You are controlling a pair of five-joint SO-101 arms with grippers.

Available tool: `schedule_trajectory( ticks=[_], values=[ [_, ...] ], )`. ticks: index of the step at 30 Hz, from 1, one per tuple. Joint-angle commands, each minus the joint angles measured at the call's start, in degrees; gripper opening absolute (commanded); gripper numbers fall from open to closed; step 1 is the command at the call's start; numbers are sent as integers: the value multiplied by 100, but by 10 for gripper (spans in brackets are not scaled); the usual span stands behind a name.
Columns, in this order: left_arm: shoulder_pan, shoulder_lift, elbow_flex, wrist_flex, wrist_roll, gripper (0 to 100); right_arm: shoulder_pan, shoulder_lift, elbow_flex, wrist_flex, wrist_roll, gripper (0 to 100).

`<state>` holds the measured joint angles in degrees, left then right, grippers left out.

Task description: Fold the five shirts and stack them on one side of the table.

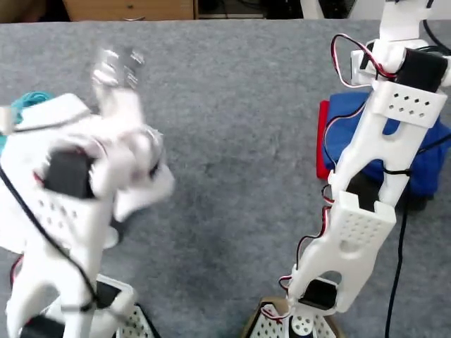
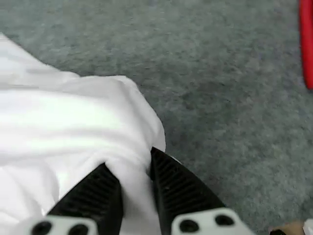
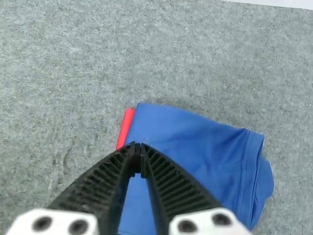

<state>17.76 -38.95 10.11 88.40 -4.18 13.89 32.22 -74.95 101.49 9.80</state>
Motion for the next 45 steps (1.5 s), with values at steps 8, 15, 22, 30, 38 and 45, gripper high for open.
schedule_trajectory(
  ticks=[8,15,22,30,38,45],
  values=[
    [2927,-954,949,-114,-589,50,-40,-312,22,97,-44,3],
    [2400,-857,1477,-105,-18,229,-40,-312,22,97,-44,3],
    [237,-945,484,-105,273,278,-180,-303,22,97,-35,4],
    [-1609,-910,246,-413,281,280,-549,-303,22,97,-35,4],
    [-3982,-840,1547,-2514,255,279,-752,-321,22,97,-35,5],
    [-5134,866,1688,-3947,-62,280,-1358,-884,760,97,-26,7]
  ],
)
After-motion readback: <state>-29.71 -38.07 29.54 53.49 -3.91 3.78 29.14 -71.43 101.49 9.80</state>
